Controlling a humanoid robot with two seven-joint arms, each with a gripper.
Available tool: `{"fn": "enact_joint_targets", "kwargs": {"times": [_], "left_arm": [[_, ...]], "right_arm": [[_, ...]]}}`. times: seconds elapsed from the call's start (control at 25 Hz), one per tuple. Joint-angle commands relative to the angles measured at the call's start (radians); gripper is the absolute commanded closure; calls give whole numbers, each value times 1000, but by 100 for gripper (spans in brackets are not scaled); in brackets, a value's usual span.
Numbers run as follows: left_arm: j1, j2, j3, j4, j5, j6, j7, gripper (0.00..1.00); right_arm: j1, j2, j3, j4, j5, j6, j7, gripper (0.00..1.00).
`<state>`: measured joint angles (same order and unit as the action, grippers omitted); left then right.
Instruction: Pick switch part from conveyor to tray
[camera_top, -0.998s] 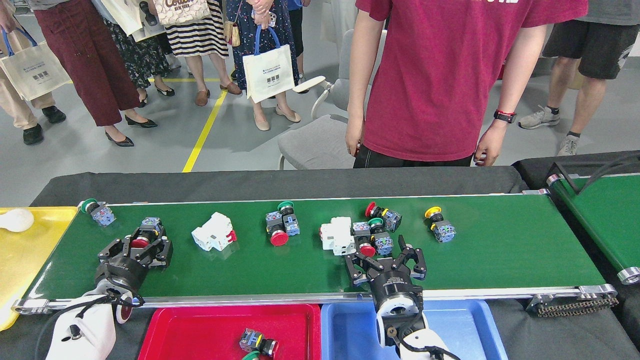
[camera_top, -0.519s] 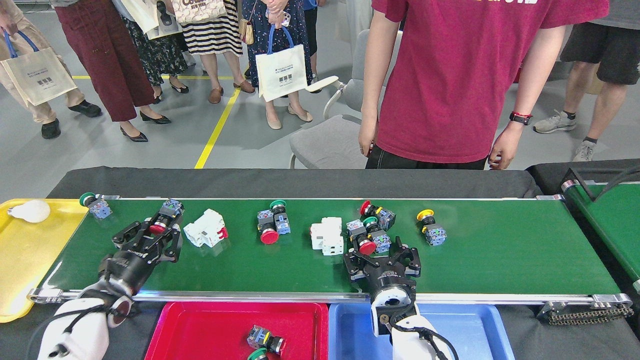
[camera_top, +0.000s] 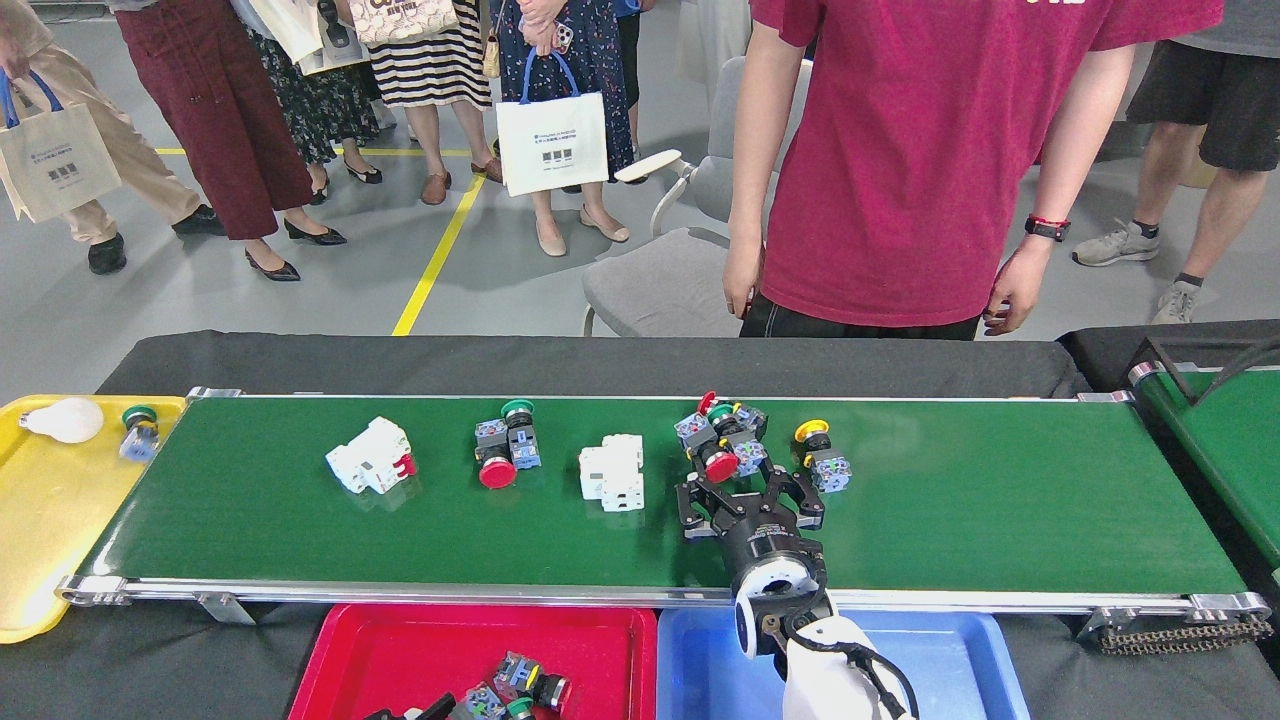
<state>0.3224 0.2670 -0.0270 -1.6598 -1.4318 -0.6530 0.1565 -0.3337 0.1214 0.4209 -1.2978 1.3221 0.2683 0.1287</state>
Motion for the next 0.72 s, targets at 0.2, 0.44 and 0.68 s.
{"fn": "enact_joint_targets", "kwargs": {"times": [0.2, 0.44, 0.68], "left_arm": [[-28, -84, 170, -23, 14, 366, -6, 0], [-72, -84, 199, 38, 14, 569, -14, 0], [-128, -83, 199, 46, 14, 563, -74, 0]], "right_arm": [[255, -66, -4, -367, -9, -382, 34, 50], [447, -65, -2, -439, -23, -659, 31, 49], [447, -46, 47, -420, -12, -610, 58, 2]]}}
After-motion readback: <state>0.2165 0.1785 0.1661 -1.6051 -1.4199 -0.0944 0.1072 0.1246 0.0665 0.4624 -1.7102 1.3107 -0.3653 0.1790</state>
